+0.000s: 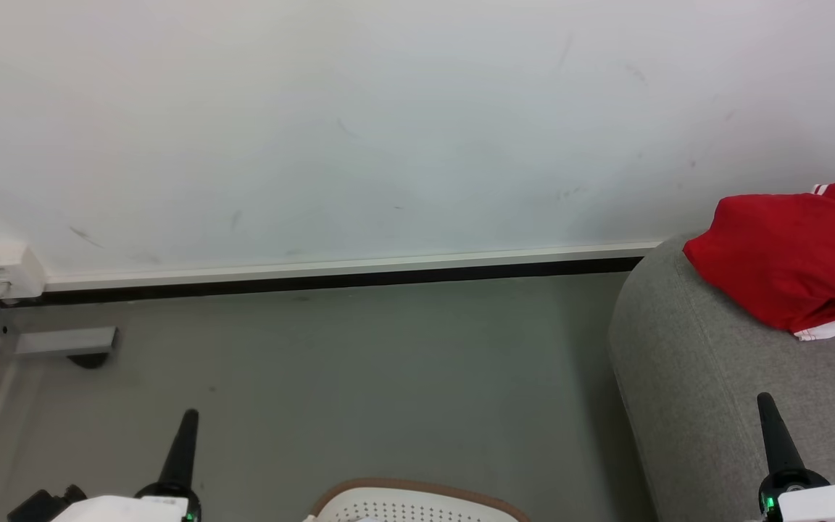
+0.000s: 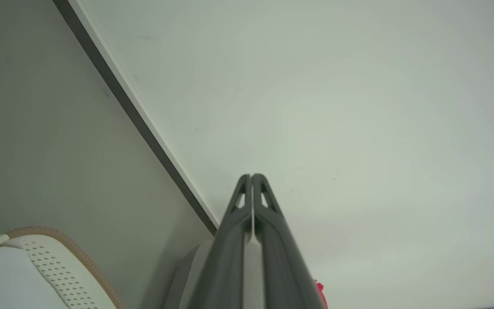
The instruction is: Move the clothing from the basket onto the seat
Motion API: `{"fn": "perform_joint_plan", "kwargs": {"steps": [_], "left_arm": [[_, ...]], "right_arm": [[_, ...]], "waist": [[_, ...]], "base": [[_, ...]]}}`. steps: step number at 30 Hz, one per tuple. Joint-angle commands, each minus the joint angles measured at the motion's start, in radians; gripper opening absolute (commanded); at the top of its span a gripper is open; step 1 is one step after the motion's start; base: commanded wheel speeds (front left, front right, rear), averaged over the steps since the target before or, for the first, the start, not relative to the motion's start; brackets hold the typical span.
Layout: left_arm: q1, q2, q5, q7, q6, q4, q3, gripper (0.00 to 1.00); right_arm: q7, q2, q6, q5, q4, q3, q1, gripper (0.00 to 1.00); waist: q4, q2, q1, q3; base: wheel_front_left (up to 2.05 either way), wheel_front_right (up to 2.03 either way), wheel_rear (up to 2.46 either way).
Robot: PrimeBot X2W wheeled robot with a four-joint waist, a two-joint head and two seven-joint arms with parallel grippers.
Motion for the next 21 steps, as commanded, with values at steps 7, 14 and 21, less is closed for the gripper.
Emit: {"fn": "perform_joint_plan", "kwargs": {"steps": [7, 14, 21], "left_arm": [[-0.025, -0.004, -0.076, 0.023, -0.011, 0.001, 0.018, 0.00], [-0.030, -0.008, -0.125, 0.039, -0.017, 0.004, 0.029, 0.00], [-0.036, -0.013, -0.172, 0.054, -0.020, 0.006, 0.037, 0.00]], "right_arm": [[0.021, 0.004, -0.002, 0.067, -0.002, -0.022, -0.022, 0.00], [0.037, 0.006, -0.002, 0.119, -0.001, -0.036, -0.026, 0.00], [0.051, 0.009, -0.002, 0.169, 0.001, -0.050, -0.027, 0.00]], "waist": [[0.000, 0.0000, -0.0001, 0.002], [0.001, 0.0000, -0.0001, 0.005], [0.001, 0.0000, -0.0001, 0.007]], "base": [[0.00, 0.00, 0.00], [0.00, 0.00, 0.00], [0.00, 0.00, 0.00]]}}
